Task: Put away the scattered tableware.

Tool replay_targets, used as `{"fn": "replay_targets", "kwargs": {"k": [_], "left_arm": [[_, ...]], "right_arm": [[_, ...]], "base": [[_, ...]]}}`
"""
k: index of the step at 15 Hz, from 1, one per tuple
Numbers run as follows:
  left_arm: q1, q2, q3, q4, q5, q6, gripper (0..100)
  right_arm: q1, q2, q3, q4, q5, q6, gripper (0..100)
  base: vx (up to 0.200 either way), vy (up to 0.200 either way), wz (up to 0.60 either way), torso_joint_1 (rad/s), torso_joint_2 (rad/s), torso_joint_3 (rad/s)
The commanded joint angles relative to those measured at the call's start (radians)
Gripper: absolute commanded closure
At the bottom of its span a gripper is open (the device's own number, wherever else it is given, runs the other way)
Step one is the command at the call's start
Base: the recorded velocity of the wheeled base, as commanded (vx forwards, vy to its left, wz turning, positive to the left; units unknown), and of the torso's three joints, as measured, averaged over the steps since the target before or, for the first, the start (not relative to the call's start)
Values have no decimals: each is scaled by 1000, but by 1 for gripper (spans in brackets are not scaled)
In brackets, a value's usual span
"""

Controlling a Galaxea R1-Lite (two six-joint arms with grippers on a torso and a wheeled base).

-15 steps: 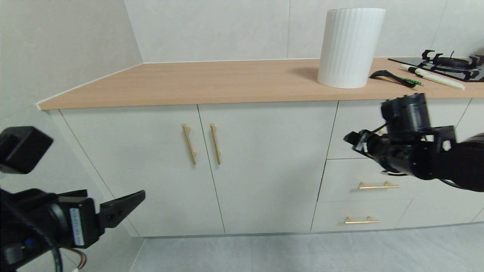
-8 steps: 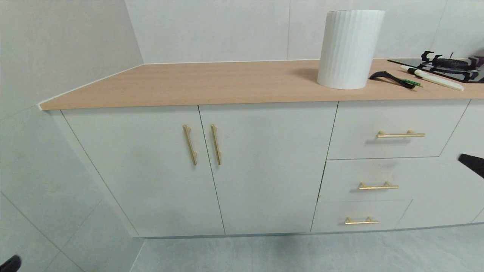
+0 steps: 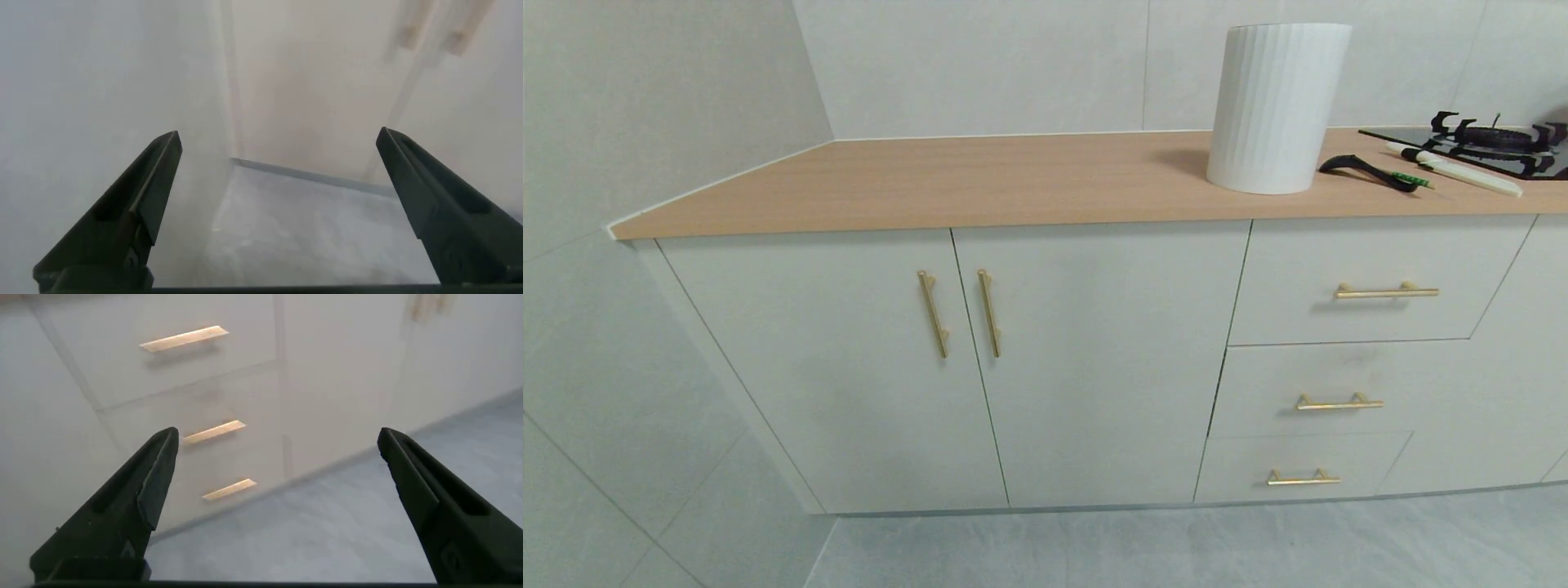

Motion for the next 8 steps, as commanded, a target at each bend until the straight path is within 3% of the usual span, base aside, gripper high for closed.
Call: {"fn": "replay_targets", "kwargs": {"k": [1, 2, 3, 4, 6, 8], "left_arm": [[59, -14, 18, 0, 39, -12, 0], [88, -23, 33, -6, 36, -10, 0], [134, -92, 83, -12, 8, 20, 0], [143, -109, 104, -12, -19, 53, 0], [143, -109, 172, -69, -12, 36, 0], [143, -109, 261, -201, -81, 71, 0]], "right_arm": [[-108, -144, 53, 24, 55, -20, 0], [-108, -149, 91, 21, 58, -26, 0], [-108, -149, 136, 1, 25, -9, 0], [-108, -149, 156, -13, 25, 8, 0], [-108, -149, 243, -68, 32, 2, 0], [-108, -149, 341, -191, 127, -55, 0]], "base": [[0, 0, 0, 0, 0, 0], [0, 0, 0, 0, 0, 0], [0, 0, 0, 0, 0, 0], [0, 0, 0, 0, 0, 0], [0, 0, 0, 0, 0, 0], [0, 0, 0, 0, 0, 0]]}}
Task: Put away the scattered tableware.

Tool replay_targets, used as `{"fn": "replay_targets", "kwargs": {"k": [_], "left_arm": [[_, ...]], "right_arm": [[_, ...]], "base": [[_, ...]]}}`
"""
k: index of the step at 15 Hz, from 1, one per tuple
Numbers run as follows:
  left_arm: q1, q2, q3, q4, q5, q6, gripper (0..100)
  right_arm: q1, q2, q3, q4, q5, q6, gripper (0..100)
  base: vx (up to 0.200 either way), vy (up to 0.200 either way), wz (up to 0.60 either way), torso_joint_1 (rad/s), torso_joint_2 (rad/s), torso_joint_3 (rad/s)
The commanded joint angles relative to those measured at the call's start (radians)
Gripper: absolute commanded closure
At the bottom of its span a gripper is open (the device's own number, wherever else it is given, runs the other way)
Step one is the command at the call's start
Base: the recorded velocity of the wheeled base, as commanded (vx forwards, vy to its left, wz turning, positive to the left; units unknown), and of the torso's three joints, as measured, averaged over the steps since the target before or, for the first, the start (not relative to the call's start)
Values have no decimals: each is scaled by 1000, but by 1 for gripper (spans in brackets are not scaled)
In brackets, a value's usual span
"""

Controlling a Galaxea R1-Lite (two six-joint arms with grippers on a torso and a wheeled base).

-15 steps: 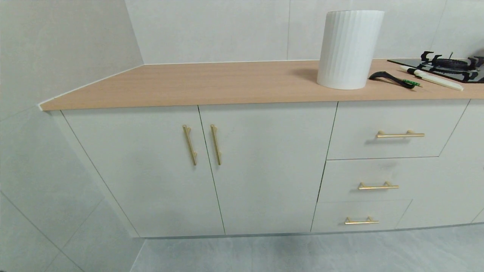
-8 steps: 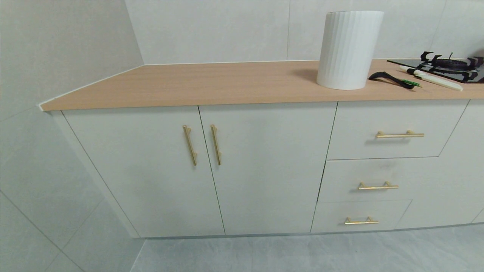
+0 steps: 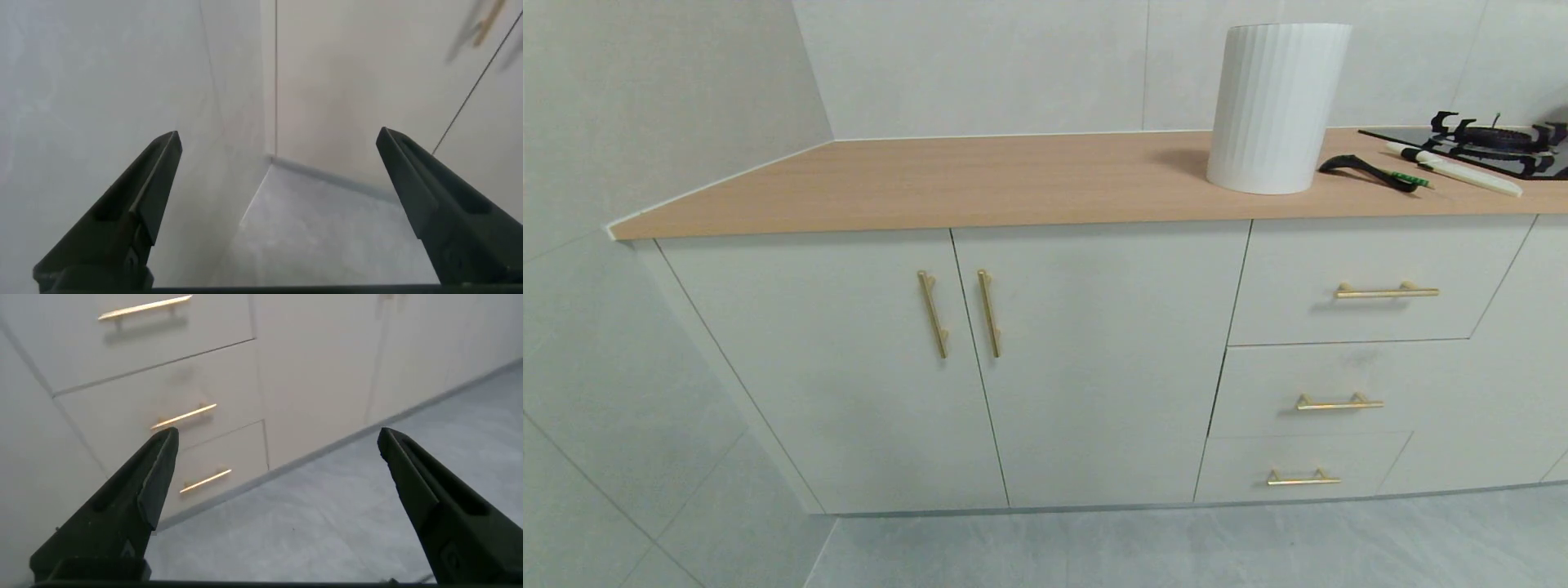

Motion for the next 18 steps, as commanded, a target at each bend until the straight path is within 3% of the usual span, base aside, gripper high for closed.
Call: {"fn": "replay_targets", "kwargs": {"k": [1, 2, 3, 5, 6, 7, 9, 10, 13, 16, 18], "left_arm": [[4, -11, 108, -157, -89, 52, 0], [4, -11, 166, -255, -146, 90, 0], [4, -11, 211, -316, -218, 101, 0], [4, -11, 217, -319, -391, 75, 0], [4, -11, 217, -319, -413, 64, 0], [4, -11, 220, -328, -406, 69, 0], [4, -11, 221, -330, -340, 70, 0], [4, -11, 221, -332, -340, 70, 0], [4, -11, 223, -338, -342, 76, 0], [4, -11, 223, -339, -339, 122, 0], [4, -11, 223, -338, -342, 118, 0]], "right_arm": [[-1, -2, 90, -115, 105, -28, 0], [-1, -2, 90, -102, 179, -28, 0], [-1, -2, 90, -102, 231, -28, 0], [-1, -2, 90, -104, 343, -31, 0], [-1, -2, 90, -102, 377, -36, 0], [-1, -2, 90, -104, 384, -51, 0], [-1, -2, 90, -104, 380, -86, 0], [1, -1, 88, -41, 383, -88, 0], [1, -2, 90, -56, 384, -83, 0], [1, -2, 90, -56, 383, -34, 0], [1, -2, 90, -56, 383, -34, 0]], "base": [[0, 0, 0, 0, 0, 0], [0, 0, 0, 0, 0, 0], [0, 0, 0, 0, 0, 0], [0, 0, 0, 0, 0, 0], [0, 0, 0, 0, 0, 0], [0, 0, 0, 0, 0, 0], [0, 0, 0, 0, 0, 0], [0, 0, 0, 0, 0, 0], [0, 0, 0, 0, 0, 0], [0, 0, 0, 0, 0, 0], [0, 0, 0, 0, 0, 0]]}}
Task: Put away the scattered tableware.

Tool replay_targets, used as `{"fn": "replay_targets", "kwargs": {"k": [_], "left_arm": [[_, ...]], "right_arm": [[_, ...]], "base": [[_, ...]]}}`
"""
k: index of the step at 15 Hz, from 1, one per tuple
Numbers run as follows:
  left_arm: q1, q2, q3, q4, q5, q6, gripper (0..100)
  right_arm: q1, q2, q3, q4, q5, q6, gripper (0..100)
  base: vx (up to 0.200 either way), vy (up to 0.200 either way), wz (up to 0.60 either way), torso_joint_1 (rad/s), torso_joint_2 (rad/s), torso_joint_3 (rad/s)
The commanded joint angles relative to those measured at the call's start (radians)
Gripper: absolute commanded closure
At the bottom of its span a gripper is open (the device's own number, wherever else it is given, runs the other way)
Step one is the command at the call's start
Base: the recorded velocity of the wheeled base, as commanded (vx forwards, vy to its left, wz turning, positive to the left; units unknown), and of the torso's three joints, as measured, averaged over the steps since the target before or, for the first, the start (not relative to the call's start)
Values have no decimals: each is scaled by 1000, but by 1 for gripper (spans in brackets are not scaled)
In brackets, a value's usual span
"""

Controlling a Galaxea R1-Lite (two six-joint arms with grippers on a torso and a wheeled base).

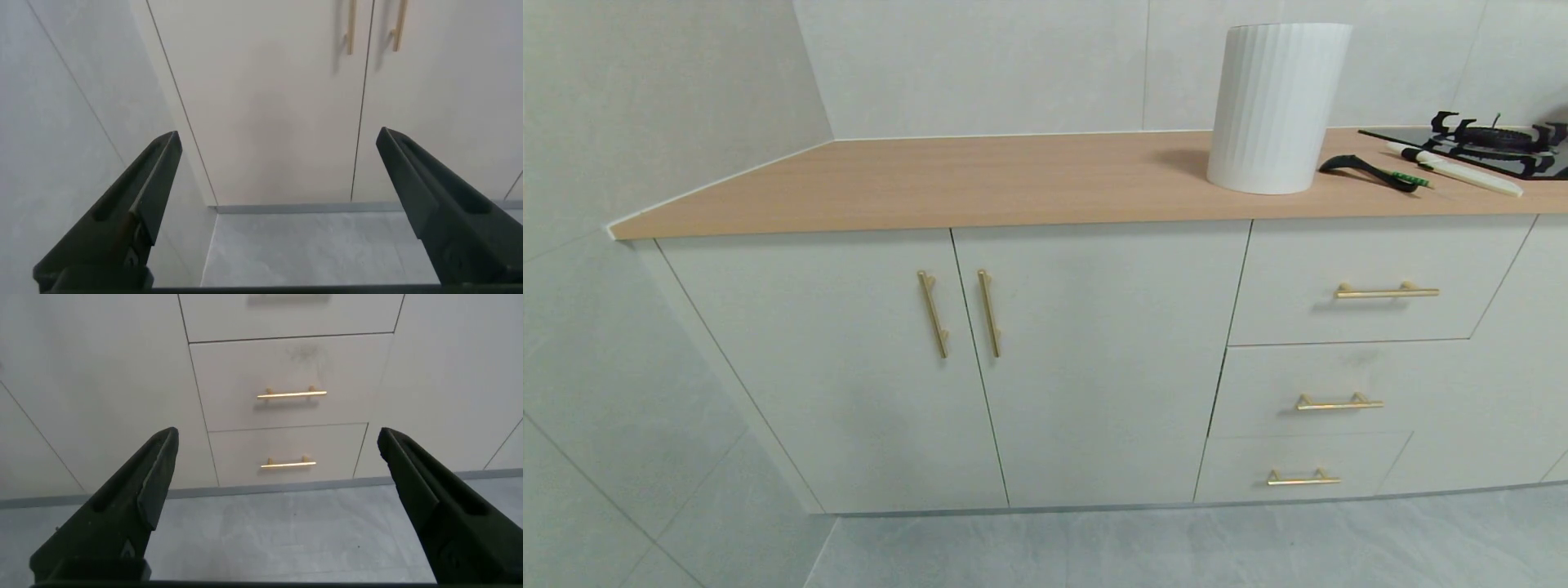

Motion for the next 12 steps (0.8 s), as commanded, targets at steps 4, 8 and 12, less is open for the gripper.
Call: {"fn": "replay_targets", "kwargs": {"k": [4, 8, 12], "left_arm": [[0, 0, 0, 2, 1, 0, 0], [0, 0, 0, 2, -1, 0, 0], [0, 0, -2, 2, 1, 0, 0]], "right_arm": [[0, 3, 0, 1, 0, 1, 0], [0, 3, 0, 1, 0, 1, 0], [0, 3, 0, 1, 0, 1, 0]], "base": [[0, -100, 0, 1, -1, 0], [0, -200, 0, 2, 5, 1], [0, -200, 0, 2, 2, 2]]}}
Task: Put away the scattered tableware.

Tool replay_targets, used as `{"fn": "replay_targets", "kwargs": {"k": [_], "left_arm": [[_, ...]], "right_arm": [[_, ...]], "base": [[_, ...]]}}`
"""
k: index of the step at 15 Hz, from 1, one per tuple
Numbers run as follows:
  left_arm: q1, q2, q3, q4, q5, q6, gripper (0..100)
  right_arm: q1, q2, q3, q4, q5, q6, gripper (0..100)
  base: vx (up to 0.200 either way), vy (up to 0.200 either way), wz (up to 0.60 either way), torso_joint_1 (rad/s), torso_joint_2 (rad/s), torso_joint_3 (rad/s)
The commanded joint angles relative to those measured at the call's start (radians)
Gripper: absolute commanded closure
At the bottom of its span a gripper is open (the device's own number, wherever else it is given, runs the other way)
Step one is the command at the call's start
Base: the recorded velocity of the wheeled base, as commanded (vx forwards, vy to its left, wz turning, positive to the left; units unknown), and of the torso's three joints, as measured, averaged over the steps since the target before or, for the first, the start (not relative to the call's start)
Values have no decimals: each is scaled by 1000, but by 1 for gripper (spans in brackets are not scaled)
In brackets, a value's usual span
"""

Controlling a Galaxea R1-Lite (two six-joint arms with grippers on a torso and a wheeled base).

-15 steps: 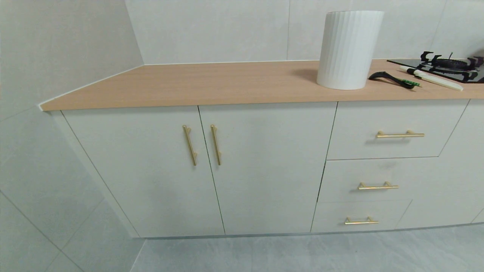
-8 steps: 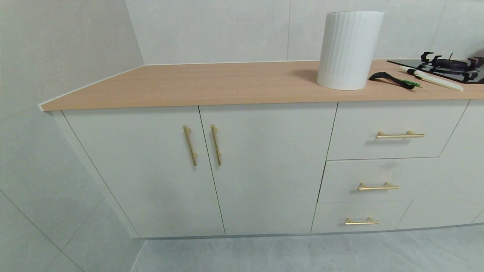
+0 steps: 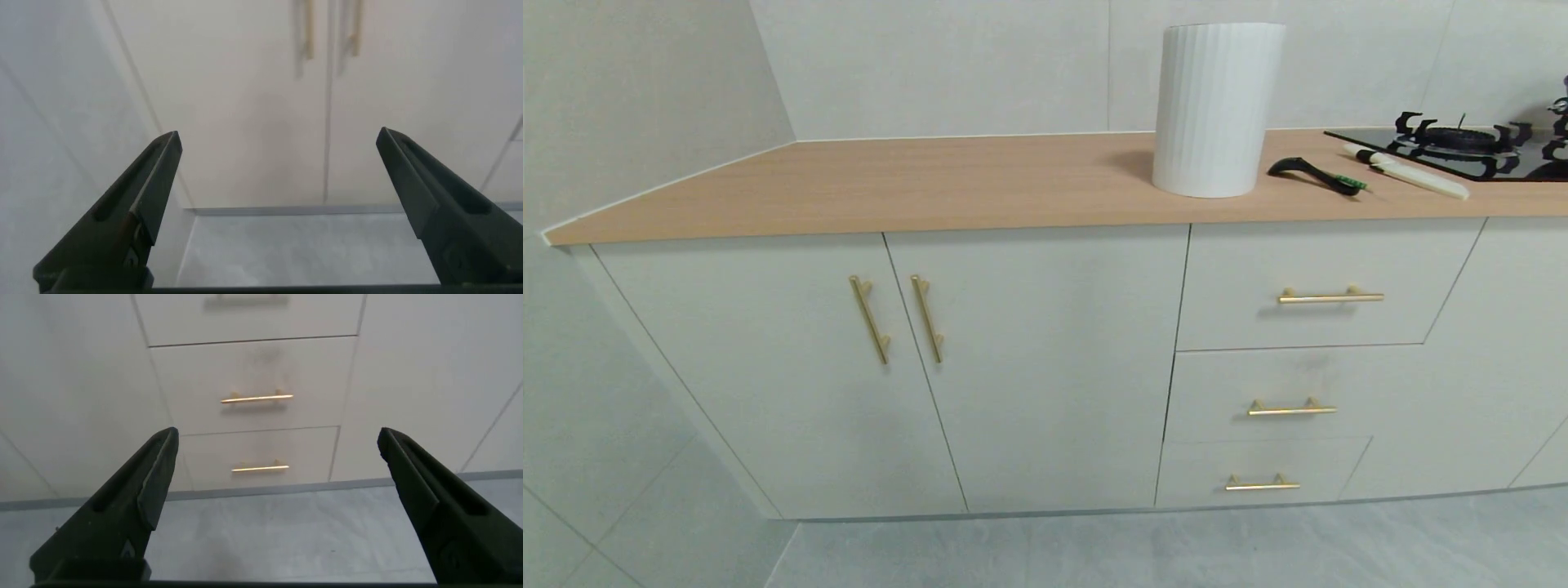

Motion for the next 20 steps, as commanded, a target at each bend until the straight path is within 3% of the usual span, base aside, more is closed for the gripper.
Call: {"fn": "replay_targets", "kwargs": {"k": [1, 20], "left_arm": [[0, 0, 1, -1, 1, -1, 0], [0, 0, 1, -4, 5, -2, 0]], "right_arm": [[0, 3, 0, 0, 0, 0, 0], [0, 3, 0, 0, 0, -2, 0]], "base": [[0, -200, 0, 7, 7, 7], [0, -11, 0, 0, 0, 0]]}}
